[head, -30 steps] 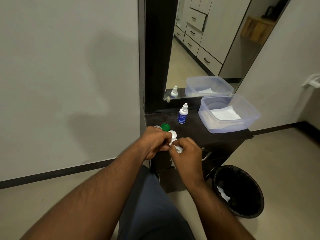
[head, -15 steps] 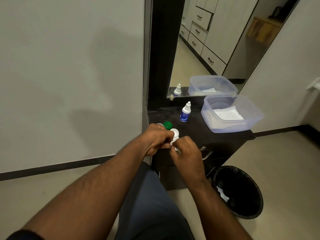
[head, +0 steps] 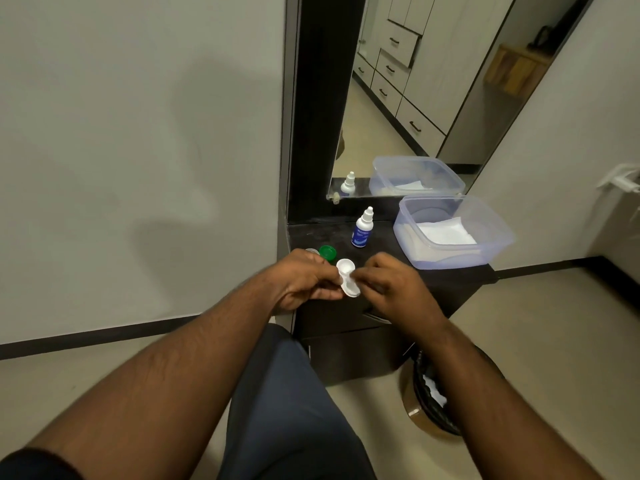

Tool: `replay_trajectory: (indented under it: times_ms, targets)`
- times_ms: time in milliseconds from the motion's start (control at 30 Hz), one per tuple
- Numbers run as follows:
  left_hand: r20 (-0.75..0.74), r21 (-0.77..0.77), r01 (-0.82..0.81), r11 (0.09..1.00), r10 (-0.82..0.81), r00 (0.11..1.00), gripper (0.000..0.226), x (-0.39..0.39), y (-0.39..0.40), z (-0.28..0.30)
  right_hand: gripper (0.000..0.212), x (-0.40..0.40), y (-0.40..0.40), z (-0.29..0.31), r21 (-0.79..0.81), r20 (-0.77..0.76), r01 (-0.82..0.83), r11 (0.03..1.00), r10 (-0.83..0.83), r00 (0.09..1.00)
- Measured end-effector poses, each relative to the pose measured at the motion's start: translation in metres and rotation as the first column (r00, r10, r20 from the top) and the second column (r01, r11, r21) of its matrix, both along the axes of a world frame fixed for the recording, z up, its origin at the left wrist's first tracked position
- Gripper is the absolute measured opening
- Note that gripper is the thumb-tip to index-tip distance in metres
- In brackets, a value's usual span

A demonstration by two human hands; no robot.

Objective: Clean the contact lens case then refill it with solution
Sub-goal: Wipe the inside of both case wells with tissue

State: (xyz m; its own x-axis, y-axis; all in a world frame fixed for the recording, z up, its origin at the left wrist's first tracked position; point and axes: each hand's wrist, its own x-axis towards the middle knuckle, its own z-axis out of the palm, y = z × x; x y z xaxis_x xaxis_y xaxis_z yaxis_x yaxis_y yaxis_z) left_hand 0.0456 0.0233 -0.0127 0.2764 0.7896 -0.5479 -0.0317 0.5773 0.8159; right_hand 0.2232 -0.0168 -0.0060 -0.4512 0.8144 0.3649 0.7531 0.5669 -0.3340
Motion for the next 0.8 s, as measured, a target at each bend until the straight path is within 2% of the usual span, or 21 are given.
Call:
replay_trajectory:
  times_ms: [133,433,567,667,800]
  targets:
    - [-0.004,0.015,0.04,0.999,-0.04,0.999,0.012,-0.001,0.0,0.001,0.017,-0.001,0.012,0.006,-0.053,0.193,-0.113,0.992,0.121,0.974]
    - [-0.08,0.064,0.032,0.997,-0.026,0.996,0.007,0.002,0.0,-0.003,0.017,-0.008,0.017,0.009,-0.091,0.299,-0.152,0.984,0.172,0.939]
    - [-0.061,0.064,0.014,0.998,-0.01,0.998,0.007,0.003,-0.001,-0.002,0.02,-0.003,0.014,0.009,-0.144,0.242,-0.158,0.977,0.19,0.952]
    - [-0.058,0.047,0.017,0.999,-0.014,0.998,0.013,0.002,-0.001,0.0,0.018,-0.004,0.013,0.01,-0.174,0.241,-0.224,0.959,0.262,0.935]
    - [-0.083,0.048,0.012,0.999,-0.008,0.997,0.008,0.002,0.0,0.001,0.018,-0.008,0.015,0.011,-0.097,0.337,-0.272,0.957,0.289,0.896]
